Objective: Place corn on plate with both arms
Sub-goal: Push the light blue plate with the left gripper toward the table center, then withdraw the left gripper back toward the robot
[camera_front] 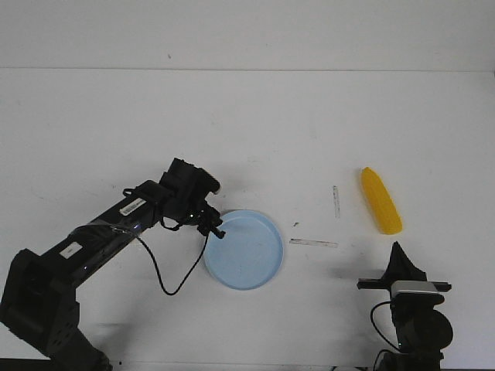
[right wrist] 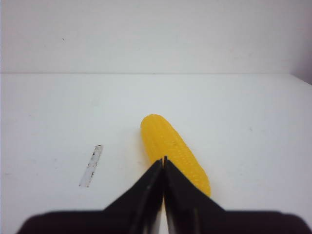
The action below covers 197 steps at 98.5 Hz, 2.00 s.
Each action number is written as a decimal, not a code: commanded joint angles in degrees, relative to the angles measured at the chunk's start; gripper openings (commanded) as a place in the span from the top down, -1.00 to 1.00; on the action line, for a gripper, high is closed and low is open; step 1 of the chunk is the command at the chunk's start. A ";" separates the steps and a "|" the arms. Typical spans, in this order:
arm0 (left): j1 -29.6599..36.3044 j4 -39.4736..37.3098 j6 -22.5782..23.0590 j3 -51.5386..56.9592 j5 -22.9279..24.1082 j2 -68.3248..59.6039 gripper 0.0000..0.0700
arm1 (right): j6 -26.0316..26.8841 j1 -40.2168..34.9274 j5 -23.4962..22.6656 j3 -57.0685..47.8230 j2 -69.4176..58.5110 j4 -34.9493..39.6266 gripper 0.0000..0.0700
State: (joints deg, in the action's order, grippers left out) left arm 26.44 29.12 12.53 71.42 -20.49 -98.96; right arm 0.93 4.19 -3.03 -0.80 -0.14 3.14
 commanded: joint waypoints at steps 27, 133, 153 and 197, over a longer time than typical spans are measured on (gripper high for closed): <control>0.31 -0.57 -1.11 0.94 -0.11 -1.03 -0.08 | 0.74 0.13 0.02 0.07 0.09 -0.52 0.98; -26.32 0.87 -5.09 -6.67 16.13 41.94 0.33 | 0.83 0.13 1.05 0.04 0.09 -0.61 0.98; -28.41 -7.30 -5.11 -22.93 16.13 54.86 1.00 | 0.87 0.13 1.77 -0.04 0.09 -4.61 0.98; -28.20 -15.74 -9.16 -33.40 20.55 64.57 1.00 | 4.20 -0.09 2.25 -23.74 -8.44 -1.40 0.98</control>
State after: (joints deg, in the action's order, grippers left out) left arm -1.89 14.04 3.97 37.34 -0.10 -34.06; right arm 3.55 4.19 -0.08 -18.44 -4.27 -0.69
